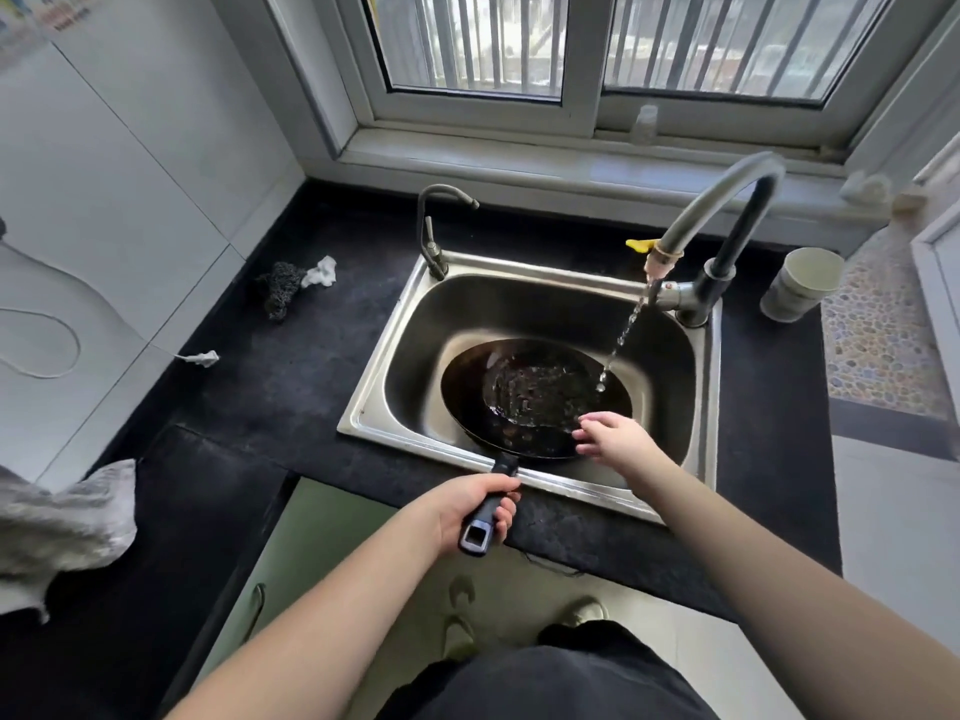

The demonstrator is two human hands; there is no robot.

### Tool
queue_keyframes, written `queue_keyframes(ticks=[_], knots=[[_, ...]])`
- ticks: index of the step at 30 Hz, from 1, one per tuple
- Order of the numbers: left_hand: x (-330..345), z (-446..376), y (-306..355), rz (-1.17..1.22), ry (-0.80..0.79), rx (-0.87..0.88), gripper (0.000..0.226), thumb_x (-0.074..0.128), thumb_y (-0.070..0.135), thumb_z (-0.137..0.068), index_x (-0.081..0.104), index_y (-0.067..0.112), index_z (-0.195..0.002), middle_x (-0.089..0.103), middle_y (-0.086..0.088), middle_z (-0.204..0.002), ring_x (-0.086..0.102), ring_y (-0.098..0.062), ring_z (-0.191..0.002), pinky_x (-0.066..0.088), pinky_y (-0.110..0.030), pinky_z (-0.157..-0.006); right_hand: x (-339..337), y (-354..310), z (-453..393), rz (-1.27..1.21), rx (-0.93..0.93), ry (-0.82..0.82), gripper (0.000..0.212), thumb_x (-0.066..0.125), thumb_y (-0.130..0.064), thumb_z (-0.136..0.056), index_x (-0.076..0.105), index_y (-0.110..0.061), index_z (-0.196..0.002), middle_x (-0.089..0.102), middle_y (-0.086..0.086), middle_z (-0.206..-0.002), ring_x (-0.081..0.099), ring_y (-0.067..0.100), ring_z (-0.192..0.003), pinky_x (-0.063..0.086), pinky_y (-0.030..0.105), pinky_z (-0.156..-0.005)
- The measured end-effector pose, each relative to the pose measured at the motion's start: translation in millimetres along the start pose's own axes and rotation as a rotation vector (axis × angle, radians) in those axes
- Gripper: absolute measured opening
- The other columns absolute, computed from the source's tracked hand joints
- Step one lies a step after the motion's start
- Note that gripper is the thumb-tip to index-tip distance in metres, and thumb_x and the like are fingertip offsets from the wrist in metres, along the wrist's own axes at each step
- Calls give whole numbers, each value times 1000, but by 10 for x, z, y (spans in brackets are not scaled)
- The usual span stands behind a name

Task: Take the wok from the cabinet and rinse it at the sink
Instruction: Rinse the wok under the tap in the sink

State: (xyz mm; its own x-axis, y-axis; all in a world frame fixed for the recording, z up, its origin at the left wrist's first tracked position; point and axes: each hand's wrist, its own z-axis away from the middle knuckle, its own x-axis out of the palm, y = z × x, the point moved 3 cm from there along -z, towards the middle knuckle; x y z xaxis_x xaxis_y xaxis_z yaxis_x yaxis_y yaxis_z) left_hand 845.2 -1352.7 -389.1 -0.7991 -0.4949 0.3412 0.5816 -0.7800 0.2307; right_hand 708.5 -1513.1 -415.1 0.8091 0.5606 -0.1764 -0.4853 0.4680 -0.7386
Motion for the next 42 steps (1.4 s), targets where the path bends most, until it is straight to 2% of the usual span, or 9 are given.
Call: queue_keyframes(ticks=[6, 10, 13, 19, 26, 30, 34, 37, 42], knots=[[4, 21, -13, 75, -45, 27, 25, 48, 18, -99, 51, 6, -77, 62, -6, -55, 62, -14, -43, 54, -26, -41, 412, 27, 232, 160, -102, 49, 15, 55, -22, -93, 70, -19, -94, 70, 3, -94, 62, 17, -87, 47, 26, -79], [11, 57, 64, 134, -120, 21, 20, 44, 10, -90, 50, 8, -71, 51, -1, -53, 51, -9, -38, 47, -18, -38, 574, 38, 402, 71, -8, 73, 19, 48, -16, -96, 66, -12, -90, 68, 9, -88, 61, 15, -65, 44, 18, -53], [61, 146, 233, 192, -189, 33, 22, 43, 8, -88, 52, 2, -69, 49, -1, -54, 50, -7, -37, 48, -19, -37, 636, 45, 532, 96, 87, 39, 31, 39, -21, -98, 67, -11, -87, 72, 13, -88, 65, 21, -68, 43, 22, -53], [222, 277, 509, 136, -187, 23, 24, 36, 9, -92, 45, 7, -70, 45, 0, -48, 40, -4, -29, 33, -12, -28, 875, -58, 687, -494, 282, -199, 51, 31, -47, -101, 62, -9, -88, 69, 8, -79, 62, 23, -79, 47, 39, -90], [313, 293, 503, -87, -76, 102, 24, 41, 8, -93, 47, 8, -69, 44, 3, -44, 40, -3, -28, 32, -12, -29, 966, -252, 698, -816, 393, -244, 46, 44, -45, -96, 51, -2, -79, 48, 3, -43, 52, 14, -37, 48, 23, -58], [214, 251, 339, -165, -30, 170, 20, 40, 5, -92, 47, 10, -75, 41, 0, -54, 38, -3, -29, 31, -12, -30, 1020, -269, 772, -697, 439, -335, 56, 40, -49, -98, 52, 0, -73, 40, 4, -38, 45, 14, -27, 39, 19, -29], [-37, 175, 63, -253, -4, 249, 19, 37, -3, -88, 45, 14, -85, 38, -5, -57, 35, -6, -31, 29, -11, -33, 1204, -42, 727, -551, 454, -400, 40, 46, -48, -94, 52, -9, -86, 53, 6, -49, 45, 16, -32, 40, 16, -37], [-183, 171, -72, -292, 3, 304, 20, 37, -5, -87, 38, 15, -89, 39, -6, -56, 35, -8, -32, 31, -13, -35, 1372, 85, 748, -636, 470, -408, 36, 51, -42, -92, 58, -16, -69, 68, 6, -82, 59, 18, -46, 44, 19, -41], [-284, 319, -184, -311, -90, 395, 18, 37, -7, -88, 38, 9, -81, 42, -6, -53, 36, -11, -33, 33, -16, -35, 1512, 80, 850, -762, 412, -428, 57, 46, -41, -95, 71, -10, -54, 74, 4, -82, 61, 20, -88, 43, 32, -94]])
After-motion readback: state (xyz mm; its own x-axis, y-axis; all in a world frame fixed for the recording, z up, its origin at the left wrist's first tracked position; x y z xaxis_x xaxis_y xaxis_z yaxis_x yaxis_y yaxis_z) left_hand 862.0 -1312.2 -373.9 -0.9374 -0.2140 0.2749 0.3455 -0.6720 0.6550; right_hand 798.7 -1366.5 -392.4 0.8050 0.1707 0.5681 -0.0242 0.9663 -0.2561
